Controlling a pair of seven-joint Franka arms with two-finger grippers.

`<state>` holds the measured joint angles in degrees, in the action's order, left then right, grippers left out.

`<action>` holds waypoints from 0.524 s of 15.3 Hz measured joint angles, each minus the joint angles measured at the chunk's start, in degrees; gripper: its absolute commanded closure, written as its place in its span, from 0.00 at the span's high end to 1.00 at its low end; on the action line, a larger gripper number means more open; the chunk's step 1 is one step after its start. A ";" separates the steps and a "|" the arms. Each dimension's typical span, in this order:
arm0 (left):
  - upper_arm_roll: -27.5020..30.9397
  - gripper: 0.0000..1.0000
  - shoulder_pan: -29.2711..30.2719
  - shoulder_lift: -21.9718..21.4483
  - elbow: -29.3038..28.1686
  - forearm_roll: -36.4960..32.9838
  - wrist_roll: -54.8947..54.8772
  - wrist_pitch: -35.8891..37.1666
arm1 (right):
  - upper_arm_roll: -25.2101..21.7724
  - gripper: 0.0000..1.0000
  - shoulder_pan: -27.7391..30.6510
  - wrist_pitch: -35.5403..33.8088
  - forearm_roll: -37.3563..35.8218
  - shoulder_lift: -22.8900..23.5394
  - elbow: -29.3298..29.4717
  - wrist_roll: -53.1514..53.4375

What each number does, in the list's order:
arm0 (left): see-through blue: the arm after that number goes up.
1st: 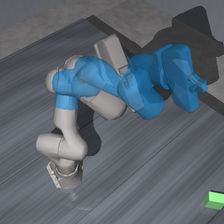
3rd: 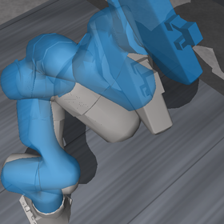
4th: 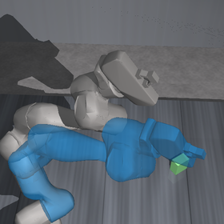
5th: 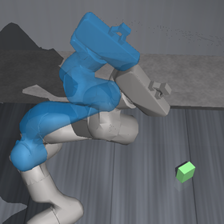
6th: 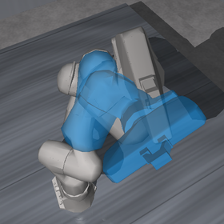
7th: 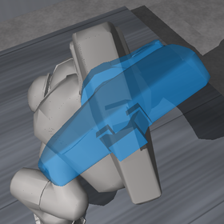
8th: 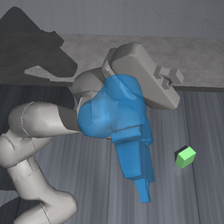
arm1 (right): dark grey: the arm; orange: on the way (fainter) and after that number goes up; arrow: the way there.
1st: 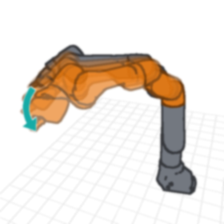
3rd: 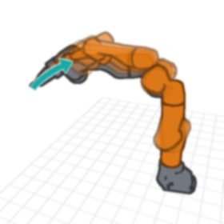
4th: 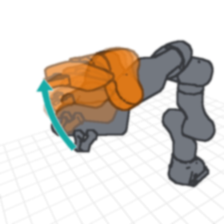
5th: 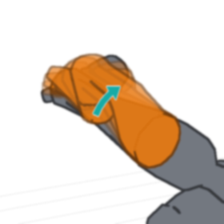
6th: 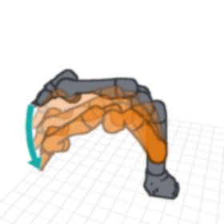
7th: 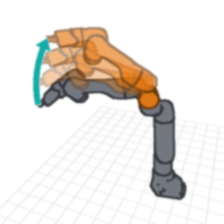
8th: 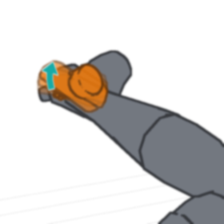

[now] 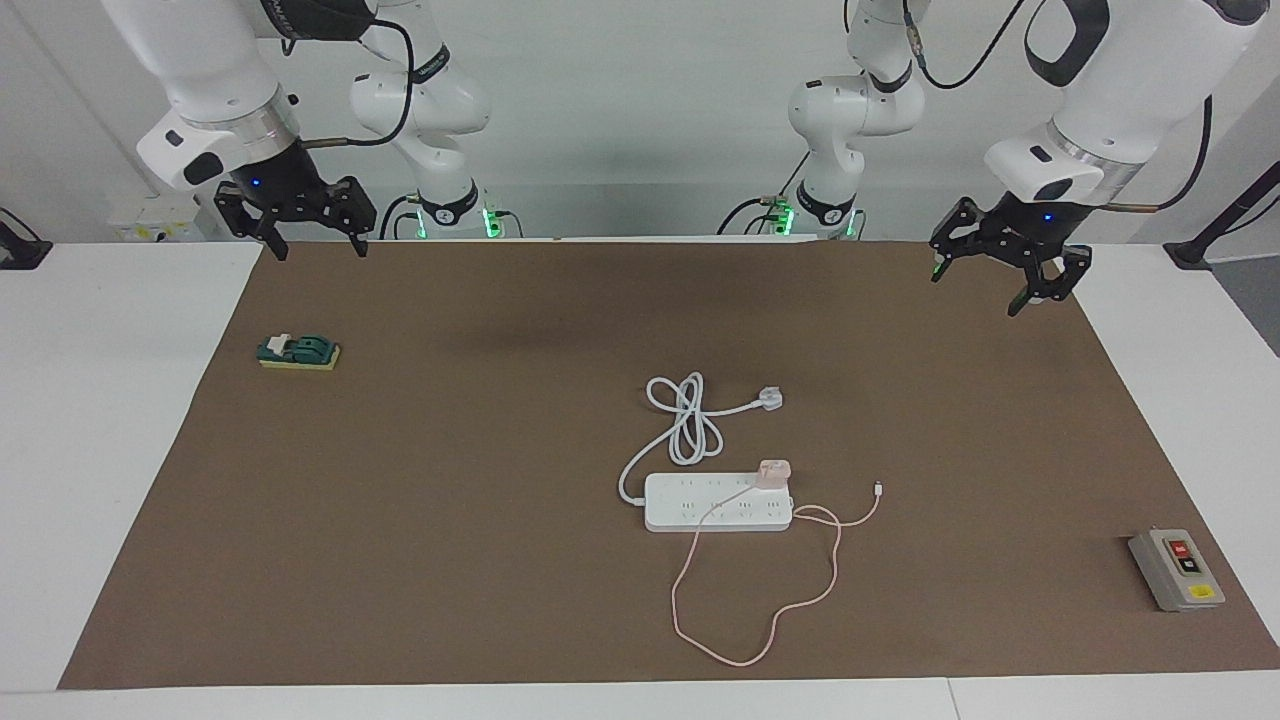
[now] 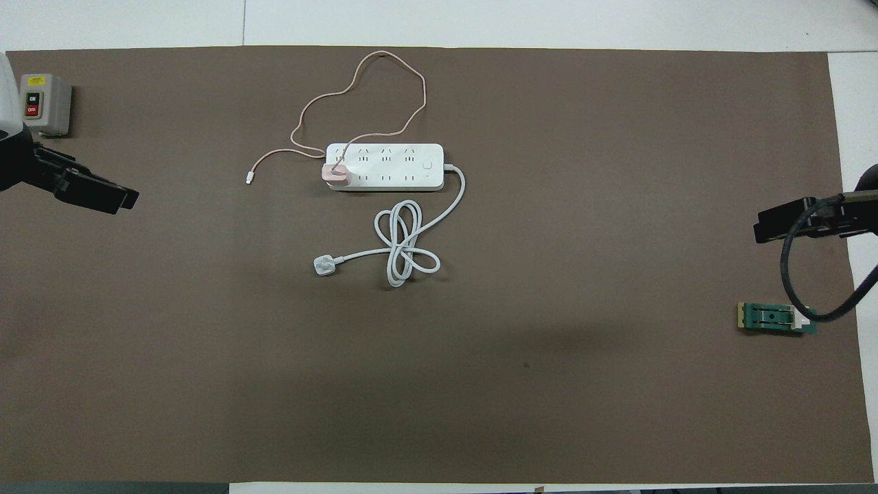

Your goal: Plug charger into power strip

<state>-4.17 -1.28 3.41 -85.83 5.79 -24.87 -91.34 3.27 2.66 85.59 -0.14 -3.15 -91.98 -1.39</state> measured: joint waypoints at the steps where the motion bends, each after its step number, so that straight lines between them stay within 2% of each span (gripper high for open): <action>1: 0.00 1.00 0.11 -0.01 0.01 0.00 1.53 -0.07 | 0.00 1.00 0.00 0.00 0.00 0.00 0.00 0.00; 5: 0.21 1.00 0.38 -0.11 0.04 -0.07 7.16 -1.43 | 0.00 1.00 0.00 0.00 0.00 0.00 0.00 0.00; 8: 0.80 1.00 3.11 -0.16 0.02 -0.10 12.96 -1.18 | 0.01 1.00 -0.01 0.00 0.00 0.00 0.00 0.00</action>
<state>-3.38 1.83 3.25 -85.80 5.69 -11.91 -92.51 3.28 2.65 85.59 -0.14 -3.15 -91.98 -1.39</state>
